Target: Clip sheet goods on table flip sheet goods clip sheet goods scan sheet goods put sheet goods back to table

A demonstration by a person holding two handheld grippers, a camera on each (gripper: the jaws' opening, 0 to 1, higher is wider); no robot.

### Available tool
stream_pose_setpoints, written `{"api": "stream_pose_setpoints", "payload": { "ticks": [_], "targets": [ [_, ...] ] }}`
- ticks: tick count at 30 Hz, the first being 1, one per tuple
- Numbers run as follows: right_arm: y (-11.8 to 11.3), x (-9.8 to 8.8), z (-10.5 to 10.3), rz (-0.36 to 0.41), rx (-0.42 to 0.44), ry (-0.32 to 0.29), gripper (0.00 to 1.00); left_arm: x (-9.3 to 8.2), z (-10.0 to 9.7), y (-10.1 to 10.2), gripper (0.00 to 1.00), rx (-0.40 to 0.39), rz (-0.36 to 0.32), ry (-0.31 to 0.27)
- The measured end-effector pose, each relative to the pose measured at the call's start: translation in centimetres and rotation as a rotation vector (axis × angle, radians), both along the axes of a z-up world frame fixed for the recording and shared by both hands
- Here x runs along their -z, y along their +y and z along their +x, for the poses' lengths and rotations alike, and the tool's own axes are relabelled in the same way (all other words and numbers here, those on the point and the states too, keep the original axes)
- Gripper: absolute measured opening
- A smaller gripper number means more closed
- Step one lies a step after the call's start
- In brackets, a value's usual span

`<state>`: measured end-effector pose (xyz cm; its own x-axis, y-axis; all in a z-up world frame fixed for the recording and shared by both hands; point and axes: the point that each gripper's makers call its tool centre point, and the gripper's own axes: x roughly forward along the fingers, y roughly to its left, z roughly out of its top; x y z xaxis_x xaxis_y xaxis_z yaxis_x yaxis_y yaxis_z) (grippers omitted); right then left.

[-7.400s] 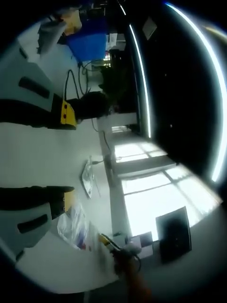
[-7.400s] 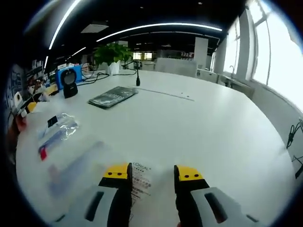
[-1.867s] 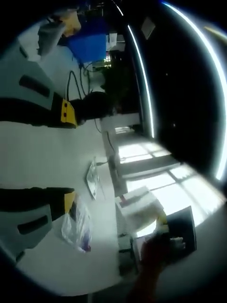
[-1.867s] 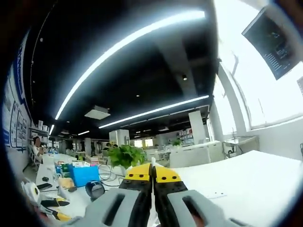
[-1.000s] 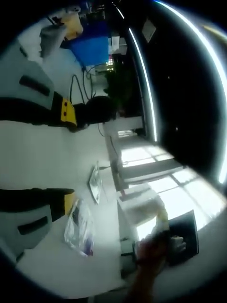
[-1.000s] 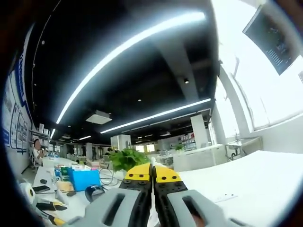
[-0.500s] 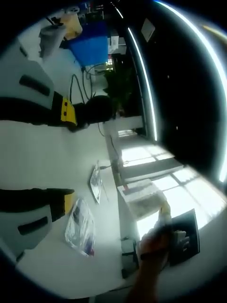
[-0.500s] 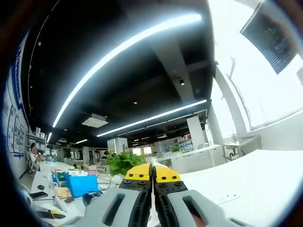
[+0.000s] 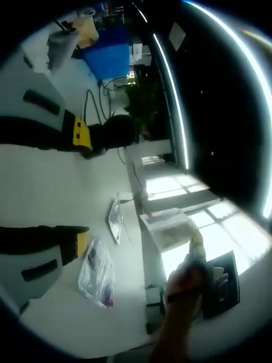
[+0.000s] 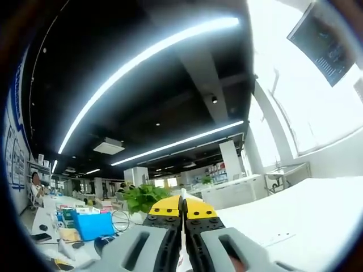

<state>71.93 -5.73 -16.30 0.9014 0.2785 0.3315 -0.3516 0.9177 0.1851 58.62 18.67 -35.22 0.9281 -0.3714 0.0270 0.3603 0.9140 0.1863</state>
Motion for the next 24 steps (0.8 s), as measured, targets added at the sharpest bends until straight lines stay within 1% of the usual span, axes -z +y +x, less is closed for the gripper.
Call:
{"api": "stream_pose_setpoints", "payload": {
  "ticks": [4,9,14,19,21,24],
  "targets": [
    [1.5,0.0,0.1,-0.033,-0.008,-0.013,0.00,0.0,0.1,0.0,0.45,-0.001,-0.005,0.000],
    [2.4,0.6,0.7,-0.036,-0.010,-0.015,0.00,0.1,0.1,-0.1,0.45,-0.004,0.002,0.001],
    [3.6,1.3,0.7,-0.061,-0.004,-0.025,0.00,0.0,0.1,-0.1,0.44,-0.005,-0.013,-0.001],
    [4.6,1.7,1.1,-0.061,-0.009,-0.023,0.00,0.1,0.1,-0.2,0.44,-0.003,-0.015,0.000],
    [4.9,1.7,1.5,-0.065,-0.002,-0.032,0.00,0.1,0.1,-0.2,0.44,0.000,-0.014,0.000],
    [5.9,1.3,2.2,-0.106,0.008,-0.057,0.00,0.1,0.2,-0.3,0.44,0.004,-0.012,0.000]
  ]
}}
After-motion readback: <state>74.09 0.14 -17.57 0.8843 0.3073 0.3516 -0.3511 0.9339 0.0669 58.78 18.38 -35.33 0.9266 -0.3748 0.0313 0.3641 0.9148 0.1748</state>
